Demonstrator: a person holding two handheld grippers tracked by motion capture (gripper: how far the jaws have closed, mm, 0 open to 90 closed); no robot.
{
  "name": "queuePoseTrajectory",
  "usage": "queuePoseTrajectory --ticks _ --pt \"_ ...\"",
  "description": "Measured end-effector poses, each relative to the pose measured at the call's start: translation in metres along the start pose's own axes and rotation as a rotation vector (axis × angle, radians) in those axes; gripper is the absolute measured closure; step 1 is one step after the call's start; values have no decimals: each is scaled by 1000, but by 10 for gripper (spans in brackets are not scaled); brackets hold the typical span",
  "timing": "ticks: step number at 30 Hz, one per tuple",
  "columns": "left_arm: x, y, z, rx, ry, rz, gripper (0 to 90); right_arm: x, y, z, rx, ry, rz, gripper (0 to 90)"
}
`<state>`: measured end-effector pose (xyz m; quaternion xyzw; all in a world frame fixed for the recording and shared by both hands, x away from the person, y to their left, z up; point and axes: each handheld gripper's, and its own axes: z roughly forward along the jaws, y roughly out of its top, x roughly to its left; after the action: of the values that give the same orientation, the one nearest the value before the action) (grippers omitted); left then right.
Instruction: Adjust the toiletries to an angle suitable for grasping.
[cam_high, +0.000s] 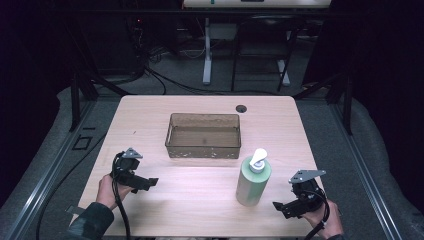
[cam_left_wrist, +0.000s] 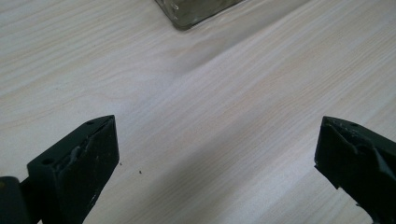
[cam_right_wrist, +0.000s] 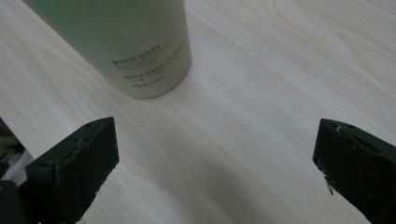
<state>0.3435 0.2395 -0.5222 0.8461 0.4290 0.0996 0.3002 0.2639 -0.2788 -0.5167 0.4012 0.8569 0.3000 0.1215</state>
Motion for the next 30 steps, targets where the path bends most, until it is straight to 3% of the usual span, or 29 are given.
queuePoseTrajectory --ticks 9,12,21,30 --pt "0 0 1 7 -4 -2 0 23 10 2 -76 64 -75 13" --pt "0 0 1 11 -5 1 0 28 14 5 -85 95 -77 0" --pt "-1 0 2 19 -1 2 0 41 26 11 -136 92 -120 73" --pt "3 -1 0 14 5 -10 0 43 32 15 -156 70 -123 162"
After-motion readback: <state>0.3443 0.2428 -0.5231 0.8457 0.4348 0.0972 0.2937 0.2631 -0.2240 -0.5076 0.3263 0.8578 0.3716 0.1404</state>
